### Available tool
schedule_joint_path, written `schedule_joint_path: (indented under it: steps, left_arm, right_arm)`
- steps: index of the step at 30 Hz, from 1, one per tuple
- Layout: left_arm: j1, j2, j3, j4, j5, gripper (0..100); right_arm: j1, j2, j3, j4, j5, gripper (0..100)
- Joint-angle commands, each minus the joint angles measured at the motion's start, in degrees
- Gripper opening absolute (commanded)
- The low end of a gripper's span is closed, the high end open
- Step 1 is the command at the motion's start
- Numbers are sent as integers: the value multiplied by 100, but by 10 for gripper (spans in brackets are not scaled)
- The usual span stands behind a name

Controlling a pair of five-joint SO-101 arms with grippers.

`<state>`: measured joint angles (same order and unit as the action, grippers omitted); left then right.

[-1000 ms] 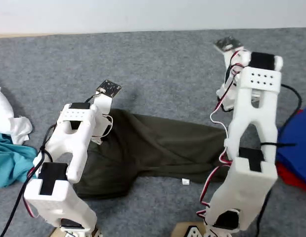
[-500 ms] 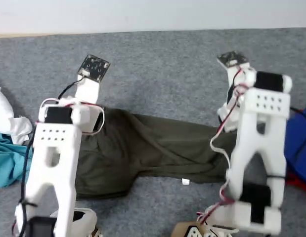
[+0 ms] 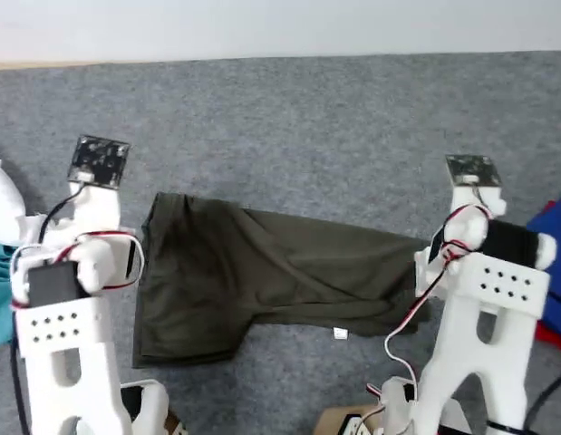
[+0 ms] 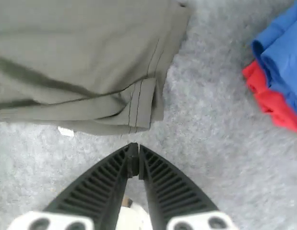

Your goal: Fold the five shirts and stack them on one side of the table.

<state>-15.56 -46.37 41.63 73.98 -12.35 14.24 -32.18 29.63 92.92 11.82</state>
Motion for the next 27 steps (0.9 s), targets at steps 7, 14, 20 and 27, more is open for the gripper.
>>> schedule_joint_path:
  steps: [7,14,20,27]
  left_arm:
    - [185,-334,497,-299,53,19]
    - [1073,-325,655,-765,53,55]
    - [1231,-26,567,-1037,53,55]
    - [853,2110,-1121,-404,9,81]
  right_arm:
    - [84,-259,229,180,-695,205]
    - [400,-277,202,277,-686,205]
    - [1156,-277,202,277,-686,205]
    - [1631,-277,202,286,-668,205]
